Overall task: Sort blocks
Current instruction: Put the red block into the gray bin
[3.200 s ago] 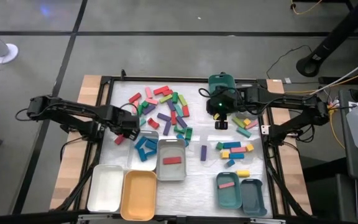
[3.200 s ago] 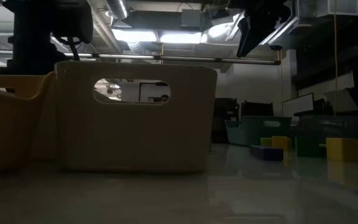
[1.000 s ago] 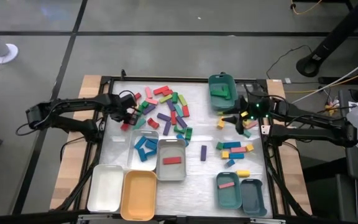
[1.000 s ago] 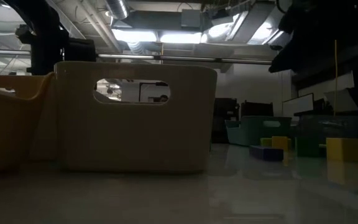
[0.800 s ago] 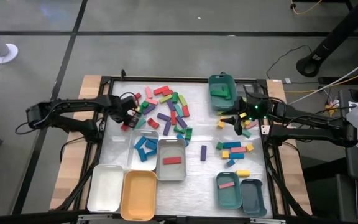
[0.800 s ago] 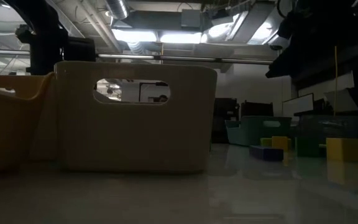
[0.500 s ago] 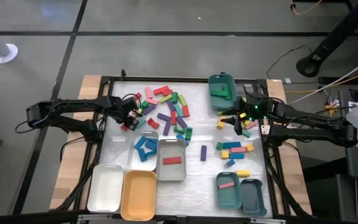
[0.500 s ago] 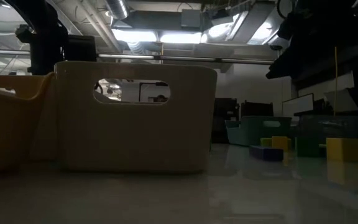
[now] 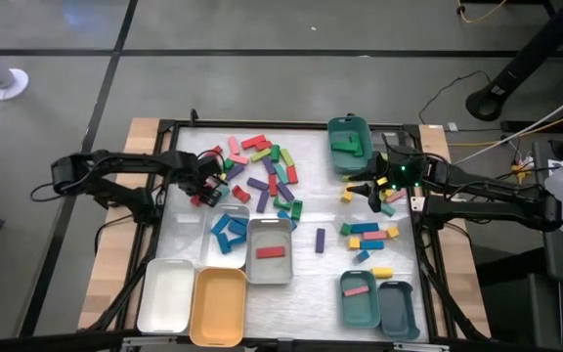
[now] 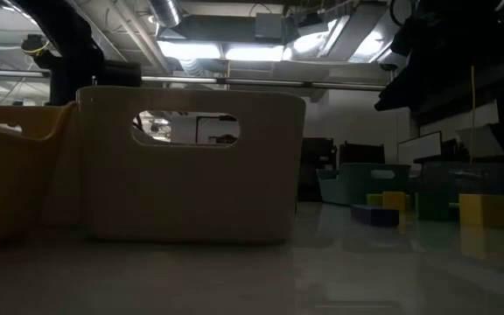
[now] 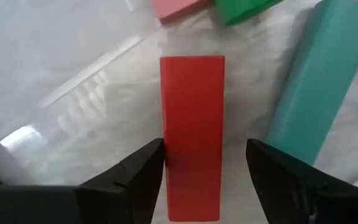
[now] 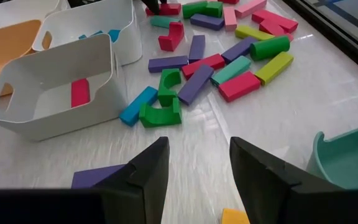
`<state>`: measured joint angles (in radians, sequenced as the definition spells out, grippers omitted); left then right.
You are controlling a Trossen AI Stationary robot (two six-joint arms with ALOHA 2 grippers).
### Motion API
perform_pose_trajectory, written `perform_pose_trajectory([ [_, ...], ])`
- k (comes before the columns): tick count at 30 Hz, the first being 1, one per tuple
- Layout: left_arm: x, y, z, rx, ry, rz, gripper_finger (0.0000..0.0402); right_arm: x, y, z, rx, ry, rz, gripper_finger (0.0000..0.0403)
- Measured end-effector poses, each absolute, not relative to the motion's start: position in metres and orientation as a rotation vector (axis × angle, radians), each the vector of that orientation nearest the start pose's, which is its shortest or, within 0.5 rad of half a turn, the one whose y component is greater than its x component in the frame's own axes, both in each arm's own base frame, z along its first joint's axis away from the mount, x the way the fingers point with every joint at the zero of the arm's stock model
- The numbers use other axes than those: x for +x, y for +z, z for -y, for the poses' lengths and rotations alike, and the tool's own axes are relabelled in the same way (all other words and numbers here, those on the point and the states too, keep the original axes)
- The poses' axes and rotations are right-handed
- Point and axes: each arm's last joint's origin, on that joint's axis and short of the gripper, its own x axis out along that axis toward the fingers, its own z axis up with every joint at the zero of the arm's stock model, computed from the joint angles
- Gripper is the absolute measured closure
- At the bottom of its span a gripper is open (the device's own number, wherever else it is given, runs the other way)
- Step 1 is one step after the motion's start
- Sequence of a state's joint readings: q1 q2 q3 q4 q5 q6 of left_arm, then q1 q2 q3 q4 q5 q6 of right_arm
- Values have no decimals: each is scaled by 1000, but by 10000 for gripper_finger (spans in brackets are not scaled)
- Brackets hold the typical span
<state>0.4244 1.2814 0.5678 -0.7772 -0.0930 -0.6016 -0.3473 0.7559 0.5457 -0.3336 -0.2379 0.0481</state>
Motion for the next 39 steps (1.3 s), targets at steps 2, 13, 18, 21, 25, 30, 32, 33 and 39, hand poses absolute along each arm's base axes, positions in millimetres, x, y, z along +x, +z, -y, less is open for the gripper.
perform_pose_trajectory([
  [2,161,143,-76,-738,864,-1333,189,155,243,49,203,-119,-519,233],
  [13,158,143,-81,-786,923,-1300,295,154,242,48,206,-119,-531,233],
  [18,158,145,-80,-810,908,-1295,295,154,241,48,208,-118,-543,233],
  [21,159,150,-80,-812,900,-1277,293,153,240,48,209,-118,-547,233],
  [25,165,162,-84,-799,879,-1219,286,153,240,48,208,-118,-547,233],
  [30,170,180,-87,-769,843,-1150,290,153,240,48,199,-116,-548,233],
  [32,171,189,-89,-759,834,-1114,289,153,240,48,184,-112,-548,233],
  [33,172,194,-91,-755,830,-1091,287,153,240,48,182,-111,-548,233],
  [39,178,228,-96,-708,782,-943,286,153,239,48,185,-111,-559,233],
])
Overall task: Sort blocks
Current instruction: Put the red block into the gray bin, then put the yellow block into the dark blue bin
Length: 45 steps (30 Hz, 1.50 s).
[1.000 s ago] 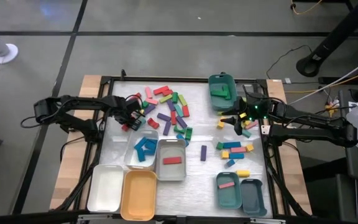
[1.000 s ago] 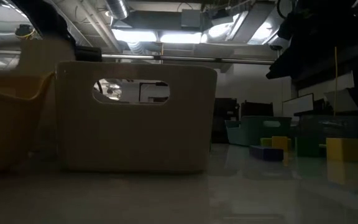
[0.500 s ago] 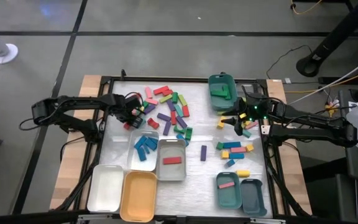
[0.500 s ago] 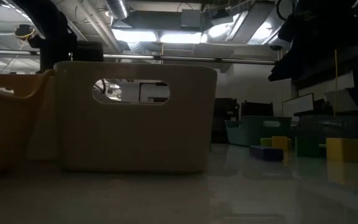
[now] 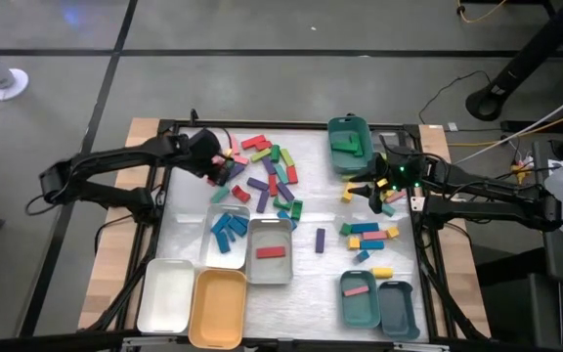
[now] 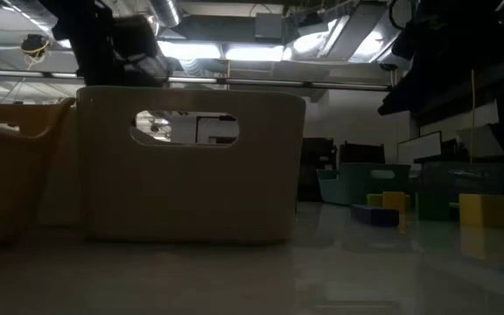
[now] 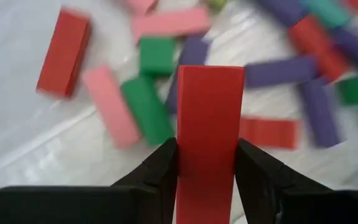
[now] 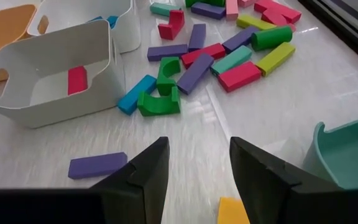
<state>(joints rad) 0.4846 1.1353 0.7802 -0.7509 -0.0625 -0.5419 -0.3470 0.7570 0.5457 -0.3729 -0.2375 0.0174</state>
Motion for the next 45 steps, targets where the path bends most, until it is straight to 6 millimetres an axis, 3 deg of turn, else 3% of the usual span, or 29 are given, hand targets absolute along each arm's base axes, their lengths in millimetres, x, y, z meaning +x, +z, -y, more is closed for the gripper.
perform_pose_trajectory([
  [5,196,242,-84,-741,565,-789,285,151,236,47,196,-112,-595,233],
  [13,245,256,-32,-618,202,-576,283,148,232,50,175,-232,-654,233],
  [17,264,255,-6,-548,62,-517,278,145,230,53,126,-341,-686,233],
  [24,283,233,25,-459,-49,-567,277,151,220,54,-43,-242,-798,233],
  [34,298,198,40,-453,-57,-683,255,169,194,61,-115,-153,-973,233],
  [41,301,189,40,-378,-74,-702,201,175,184,62,-159,-109,-1033,233],
  [45,302,190,39,-292,-104,-690,192,175,183,63,-230,-67,-1042,233],
])
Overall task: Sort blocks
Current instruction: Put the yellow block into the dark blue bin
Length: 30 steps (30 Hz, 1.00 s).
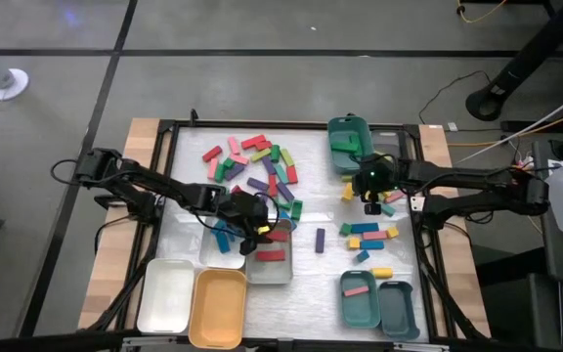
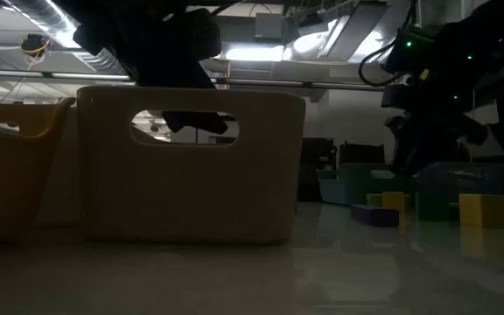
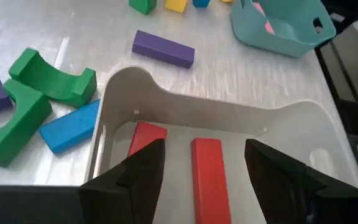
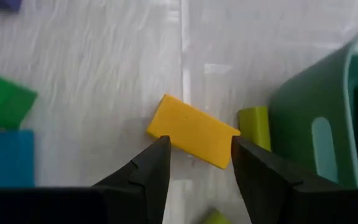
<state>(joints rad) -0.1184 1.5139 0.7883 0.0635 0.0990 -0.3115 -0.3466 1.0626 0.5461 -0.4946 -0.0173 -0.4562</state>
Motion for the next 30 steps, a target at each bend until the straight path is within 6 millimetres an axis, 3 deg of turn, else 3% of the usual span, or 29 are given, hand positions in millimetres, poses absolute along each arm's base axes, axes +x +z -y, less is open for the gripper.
perform_pose_trajectory([
  [7,302,190,38,-168,-148,-679,190,179,193,64,-485,56,-1026,233],
  [14,302,190,38,-159,-151,-678,190,182,200,66,-692,158,-1006,233],
  [21,302,190,38,-161,-150,-679,190,188,188,68,-818,283,-1057,233],
  [30,302,190,38,-162,-150,-680,190,197,163,71,-794,377,-1161,233],
])
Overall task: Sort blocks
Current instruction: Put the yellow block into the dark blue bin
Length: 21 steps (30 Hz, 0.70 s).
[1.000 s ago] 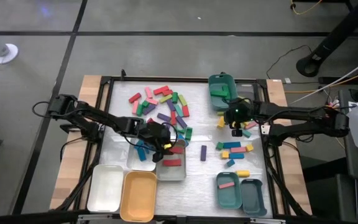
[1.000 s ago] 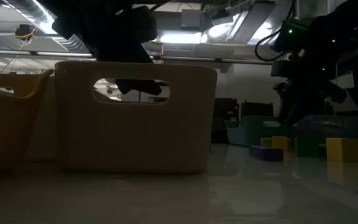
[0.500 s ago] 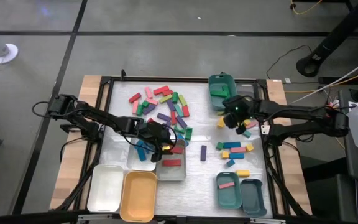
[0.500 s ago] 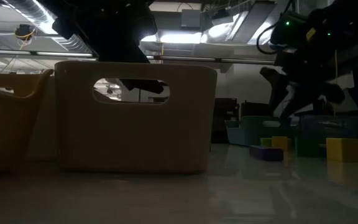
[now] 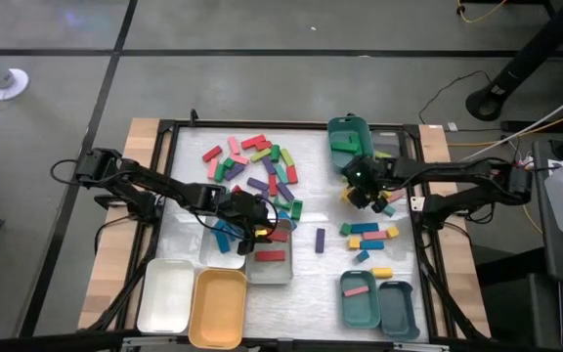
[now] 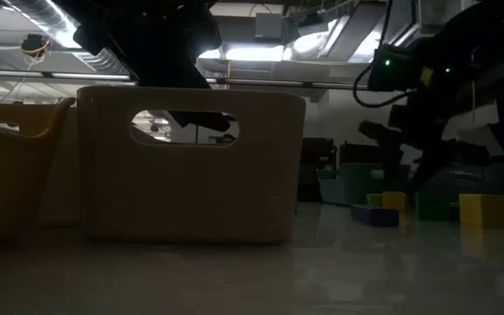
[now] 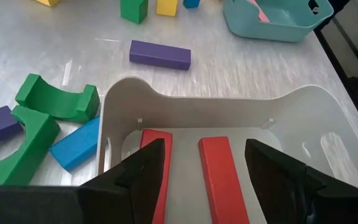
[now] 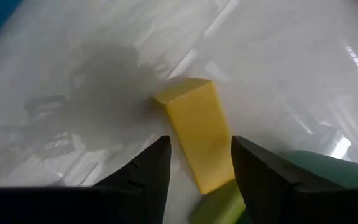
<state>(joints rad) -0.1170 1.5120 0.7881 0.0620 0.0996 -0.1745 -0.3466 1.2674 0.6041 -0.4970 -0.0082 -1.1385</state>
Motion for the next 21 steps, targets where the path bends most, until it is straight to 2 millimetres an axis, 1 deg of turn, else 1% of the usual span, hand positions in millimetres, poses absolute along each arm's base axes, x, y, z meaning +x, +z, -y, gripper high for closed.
perform_pose_trajectory([
  [8,302,191,37,-163,-147,-678,190,207,153,75,-800,372,-1162,233],
  [17,302,191,37,-163,-148,-679,190,208,153,75,-798,361,-1151,233],
  [21,302,191,37,-166,-147,-679,190,208,154,75,-755,329,-1153,233],
])
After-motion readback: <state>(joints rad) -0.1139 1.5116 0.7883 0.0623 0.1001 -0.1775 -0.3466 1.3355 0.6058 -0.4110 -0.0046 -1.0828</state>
